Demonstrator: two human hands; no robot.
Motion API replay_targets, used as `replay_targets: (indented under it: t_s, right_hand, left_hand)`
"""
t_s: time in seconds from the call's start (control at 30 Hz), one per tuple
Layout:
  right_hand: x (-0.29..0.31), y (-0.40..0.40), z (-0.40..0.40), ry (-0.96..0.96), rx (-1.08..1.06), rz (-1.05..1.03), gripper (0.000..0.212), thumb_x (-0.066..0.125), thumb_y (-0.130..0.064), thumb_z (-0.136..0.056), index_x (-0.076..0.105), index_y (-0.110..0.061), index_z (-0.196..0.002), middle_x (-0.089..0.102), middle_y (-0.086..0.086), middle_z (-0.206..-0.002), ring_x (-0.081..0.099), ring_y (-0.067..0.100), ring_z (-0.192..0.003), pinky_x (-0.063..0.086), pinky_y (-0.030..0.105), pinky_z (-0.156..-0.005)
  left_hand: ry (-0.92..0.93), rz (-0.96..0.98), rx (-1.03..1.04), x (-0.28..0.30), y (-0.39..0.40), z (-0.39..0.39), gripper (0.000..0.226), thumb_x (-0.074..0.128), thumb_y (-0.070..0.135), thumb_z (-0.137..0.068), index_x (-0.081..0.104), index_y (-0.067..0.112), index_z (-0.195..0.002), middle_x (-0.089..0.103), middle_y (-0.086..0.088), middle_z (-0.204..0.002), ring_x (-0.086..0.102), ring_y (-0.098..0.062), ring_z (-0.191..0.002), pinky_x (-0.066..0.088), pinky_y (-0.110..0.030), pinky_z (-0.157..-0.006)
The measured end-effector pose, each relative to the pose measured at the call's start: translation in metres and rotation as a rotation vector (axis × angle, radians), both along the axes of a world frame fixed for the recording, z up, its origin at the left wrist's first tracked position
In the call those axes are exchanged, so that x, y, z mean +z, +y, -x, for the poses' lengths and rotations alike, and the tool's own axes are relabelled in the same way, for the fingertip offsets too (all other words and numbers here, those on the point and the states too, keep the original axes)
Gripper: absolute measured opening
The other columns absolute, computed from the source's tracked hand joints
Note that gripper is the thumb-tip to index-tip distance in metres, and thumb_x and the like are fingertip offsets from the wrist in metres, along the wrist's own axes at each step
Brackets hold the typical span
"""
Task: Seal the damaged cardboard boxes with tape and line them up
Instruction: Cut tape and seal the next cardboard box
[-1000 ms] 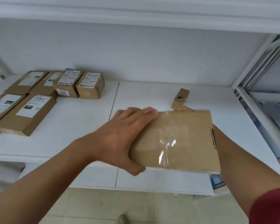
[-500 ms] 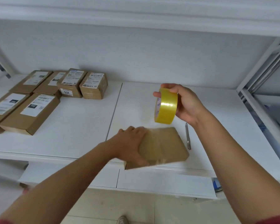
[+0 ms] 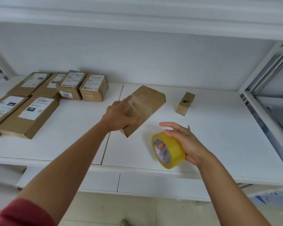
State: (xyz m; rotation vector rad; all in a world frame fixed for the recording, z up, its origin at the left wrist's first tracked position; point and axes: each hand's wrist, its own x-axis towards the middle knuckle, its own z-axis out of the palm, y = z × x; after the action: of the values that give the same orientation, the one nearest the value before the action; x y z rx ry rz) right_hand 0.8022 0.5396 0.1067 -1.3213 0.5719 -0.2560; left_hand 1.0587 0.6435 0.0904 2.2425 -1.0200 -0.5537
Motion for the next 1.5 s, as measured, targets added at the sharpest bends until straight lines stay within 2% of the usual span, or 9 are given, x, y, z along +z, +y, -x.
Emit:
replay_targets:
  t_s: [0.17,0.37,0.5,0.77,0.97,1.1,1.2,1.33,1.5]
  right_hand:
    - [-0.020,-0.028,-0.005,0.418,0.066,0.456,0.021,0.055,-0.038,-0.096,0.057,-0.049,-0.114,0.067,-0.017,-0.096,0.064,0.003,-0.086,0.045,0.018,-0.070]
    - [-0.038,-0.036,-0.015,0.748,0.143,0.741,0.029,0.038,-0.039,-0.099,0.055,-0.031,-0.122,0.059,-0.008,-0.088,0.052,0.020,-0.118,0.035,0.037,-0.101]
    - [-0.040,-0.040,-0.015,0.815,0.148,0.819,0.029,0.029,-0.033,-0.100,0.053,-0.022,-0.110,0.056,-0.003,-0.072,0.061,0.022,-0.092,0.047,0.041,-0.092]
    - [-0.046,-0.074,-0.013,0.639,-0.270,0.540,0.028,0.041,-0.035,-0.092,0.060,-0.015,-0.090,0.065,0.004,-0.095,0.060,0.028,-0.093,0.047,0.042,-0.088]
    - [-0.089,-0.108,0.005,1.107,-0.082,0.805,0.034,0.049,-0.036,-0.096,0.038,-0.009,-0.113,0.057,0.010,-0.100,0.059,0.035,-0.095,0.045,0.037,-0.072]
    - [-0.084,-0.111,-0.002,1.037,-0.022,0.953,0.013,0.043,-0.017,-0.094,0.052,-0.014,-0.104,0.060,0.011,-0.098,0.060,0.035,-0.091,0.048,0.036,-0.074]
    - [-0.047,-0.104,-0.016,0.669,-0.411,1.001,0.023,0.049,-0.017,-0.091,0.061,-0.014,-0.072,0.060,0.005,-0.069,0.062,0.030,-0.074,0.041,0.029,-0.059]
    - [-0.002,-0.073,-0.064,-0.251,-0.477,0.039,0.021,0.052,-0.002,-0.082,0.071,-0.013,-0.081,0.069,0.007,-0.069,0.069,0.024,-0.069,0.053,0.026,-0.061]
    - [-0.017,-0.041,-0.109,-0.182,-0.270,-0.058,0.021,0.067,-0.006,-0.089,0.064,-0.004,-0.109,0.076,0.006,-0.102,0.071,0.018,-0.101,0.058,0.029,-0.086]
  left_hand:
    - [-0.167,-0.248,0.049,-0.034,-0.001,0.009,0.094,0.050,0.084,-0.056,0.026,0.054,-0.142,0.028,0.000,-0.150,0.031,-0.030,-0.132,0.035,-0.056,-0.103]
    - [-0.359,-0.394,0.002,-0.072,-0.005,0.025,0.098,0.032,0.089,-0.058,0.020,0.045,-0.145,0.012,-0.010,-0.159,0.017,-0.037,-0.144,0.018,-0.061,-0.111]
    - [-0.508,-0.252,-0.223,-0.089,-0.008,0.028,0.101,0.048,0.063,-0.086,0.002,0.007,-0.156,-0.005,-0.017,-0.165,-0.010,-0.031,-0.152,-0.007,-0.041,-0.121]
    - [-0.633,-0.314,-0.292,-0.093,-0.009,0.039,0.072,0.032,0.054,-0.098,-0.005,0.033,-0.157,-0.009,-0.031,-0.160,-0.010,-0.042,-0.150,-0.001,-0.049,-0.122]
    - [-0.670,-0.287,-0.305,-0.098,-0.009,0.040,0.071,0.026,0.053,-0.100,-0.004,0.026,-0.158,-0.010,-0.005,-0.166,-0.011,-0.031,-0.152,-0.002,-0.047,-0.122]
    - [-0.644,-0.294,-0.293,-0.099,-0.010,0.038,0.071,0.025,0.053,-0.100,-0.005,0.027,-0.158,-0.006,0.003,-0.166,-0.007,-0.026,-0.153,-0.002,-0.047,-0.122]
    - [-0.635,-0.298,-0.298,-0.101,-0.011,0.037,0.070,0.024,0.054,-0.099,-0.007,0.030,-0.157,-0.007,0.002,-0.166,-0.009,-0.027,-0.152,-0.005,-0.047,-0.122]
    - [-0.638,-0.289,-0.285,-0.103,-0.012,0.038,0.072,0.028,0.057,-0.097,-0.005,0.034,-0.157,-0.008,-0.008,-0.166,-0.010,-0.034,-0.151,-0.005,-0.047,-0.122]
    - [-0.584,-0.332,-0.254,-0.102,-0.014,0.037,0.077,0.031,0.060,-0.093,-0.010,0.040,-0.155,-0.016,-0.022,-0.162,-0.016,-0.043,-0.148,-0.008,-0.049,-0.120]
